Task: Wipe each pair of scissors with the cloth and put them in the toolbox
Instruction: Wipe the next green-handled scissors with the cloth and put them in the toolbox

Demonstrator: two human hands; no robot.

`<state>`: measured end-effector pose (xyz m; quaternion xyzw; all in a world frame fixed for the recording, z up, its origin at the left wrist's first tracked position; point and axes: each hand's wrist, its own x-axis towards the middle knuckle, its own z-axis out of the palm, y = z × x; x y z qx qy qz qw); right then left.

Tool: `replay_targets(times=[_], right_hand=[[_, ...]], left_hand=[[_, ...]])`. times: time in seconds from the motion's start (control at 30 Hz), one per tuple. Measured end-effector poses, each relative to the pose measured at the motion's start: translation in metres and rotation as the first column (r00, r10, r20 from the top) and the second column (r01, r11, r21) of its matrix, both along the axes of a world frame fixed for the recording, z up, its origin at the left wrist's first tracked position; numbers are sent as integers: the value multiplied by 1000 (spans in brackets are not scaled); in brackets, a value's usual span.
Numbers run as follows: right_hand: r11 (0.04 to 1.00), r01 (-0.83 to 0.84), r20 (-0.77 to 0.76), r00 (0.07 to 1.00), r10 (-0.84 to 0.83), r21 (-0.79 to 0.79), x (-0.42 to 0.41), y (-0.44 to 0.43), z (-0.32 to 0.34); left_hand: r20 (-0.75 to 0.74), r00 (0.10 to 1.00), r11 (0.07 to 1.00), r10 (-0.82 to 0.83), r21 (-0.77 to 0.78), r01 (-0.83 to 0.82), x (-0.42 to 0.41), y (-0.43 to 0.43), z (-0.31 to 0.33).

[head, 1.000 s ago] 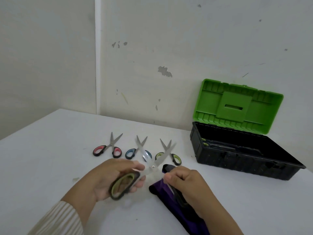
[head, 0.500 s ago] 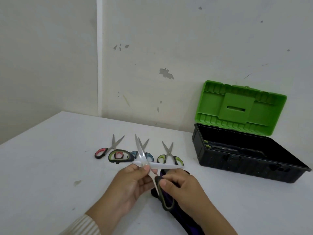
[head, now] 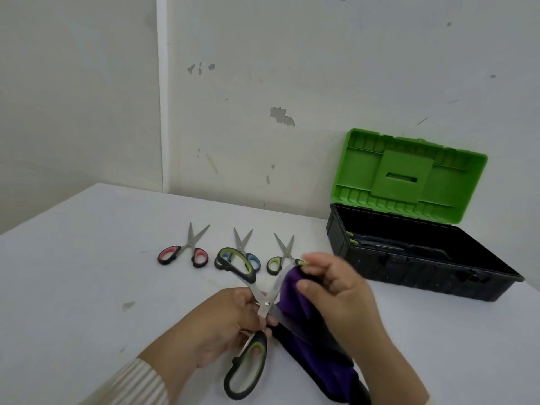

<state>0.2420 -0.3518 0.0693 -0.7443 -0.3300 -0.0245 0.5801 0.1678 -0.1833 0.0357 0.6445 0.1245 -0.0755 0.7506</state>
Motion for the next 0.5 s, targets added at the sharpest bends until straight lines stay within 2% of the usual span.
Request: replay_targets(times=[0.07, 0.13, 0.2, 0.33, 0.4, 0.5], right_hand=[[965, -38, 200, 975, 92, -258, -9, 13, -8], [916, -78, 296, 932, 207, -394, -11, 24, -21], [911, -49, 289, 940, 181, -409, -6, 28, -27], [906, 210, 407, 912, -46, -367, 4, 26, -20], [903, 166, 439, 898, 27, -396, -3, 28, -22], [878, 36, 355, 922, 155, -477, -17, 29, -23]], left_hand=[[35, 999, 998, 33, 53, -35, 1, -7, -2], [81, 993, 988, 88, 121, -97, 5, -10, -6], [124, 989, 983, 74, 160, -94, 6, -9, -10], [119, 993, 982, 22, 183, -44, 6, -11, -8], [90, 995, 976, 53, 208, -71, 7, -13, -8], [65, 992, 957, 112, 260, -125, 6, -10, -4]])
